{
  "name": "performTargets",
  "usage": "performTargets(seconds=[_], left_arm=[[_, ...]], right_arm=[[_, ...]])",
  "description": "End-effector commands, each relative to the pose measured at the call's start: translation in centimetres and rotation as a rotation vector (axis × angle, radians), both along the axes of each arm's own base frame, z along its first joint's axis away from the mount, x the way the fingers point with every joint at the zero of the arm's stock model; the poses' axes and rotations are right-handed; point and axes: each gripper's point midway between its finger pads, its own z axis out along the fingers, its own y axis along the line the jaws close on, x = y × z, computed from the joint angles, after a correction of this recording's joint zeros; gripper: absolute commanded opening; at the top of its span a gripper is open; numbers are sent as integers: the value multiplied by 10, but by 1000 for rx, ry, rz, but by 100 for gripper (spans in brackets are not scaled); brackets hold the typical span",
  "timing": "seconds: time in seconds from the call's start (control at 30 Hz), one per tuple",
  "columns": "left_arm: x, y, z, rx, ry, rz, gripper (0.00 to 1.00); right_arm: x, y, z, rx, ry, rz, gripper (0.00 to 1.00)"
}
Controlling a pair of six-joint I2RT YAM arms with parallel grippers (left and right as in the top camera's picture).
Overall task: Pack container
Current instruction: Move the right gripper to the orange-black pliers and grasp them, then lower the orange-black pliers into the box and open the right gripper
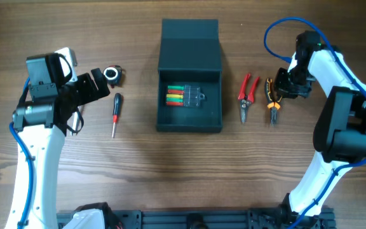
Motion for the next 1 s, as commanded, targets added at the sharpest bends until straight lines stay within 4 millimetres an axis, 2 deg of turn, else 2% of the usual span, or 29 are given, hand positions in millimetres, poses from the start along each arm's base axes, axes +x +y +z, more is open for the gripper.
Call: performTargets(seconds=[0.0,0.07,0.1,0.17,0.23,0.27,0.33,0.4,0.47,0.53,0.6,0.7,0.83,0.97], left_arm=[[4,0,8,7,-22,-21,100],[4,0,8,7,-22,-21,100],[4,0,8,7,-22,-21,100],[4,0,8,7,-22,-21,100],[4,0,8,7,-22,-21,100],[4,0,8,7,-22,-21,100],[4,0,8,7,-22,-21,100],[4,0,8,7,-22,-21,100],[4,0,8,7,-22,-21,100],[4,0,8,7,-22,-21,100],[4,0,8,7,-22,-21,100],[4,0,8,7,-22,-21,100],[4,0,8,7,-22,-21,100],[4,0,8,7,-22,-21,100]], right_arm=[[29,0,82,-32,-220,66,4],[31,15,120,-12,-318,116,4],[30,35,148,20,-396,190,4],[26,64,184,63,-499,292,4],[18,103,225,95,-629,468,4],[10,136,250,94,-725,669,4],[-9,180,271,99,-830,983,4],[-32,222,279,123,-910,1281,4],[-45,250,276,118,-943,1478,4],[-51,269,266,109,-949,1618,5],[-54,282,255,107,-942,1718,5],[-54,302,226,131,-896,1825,5],[-42,317,181,191,-801,1811,4],[-8,322,145,201,-712,1532,4]])
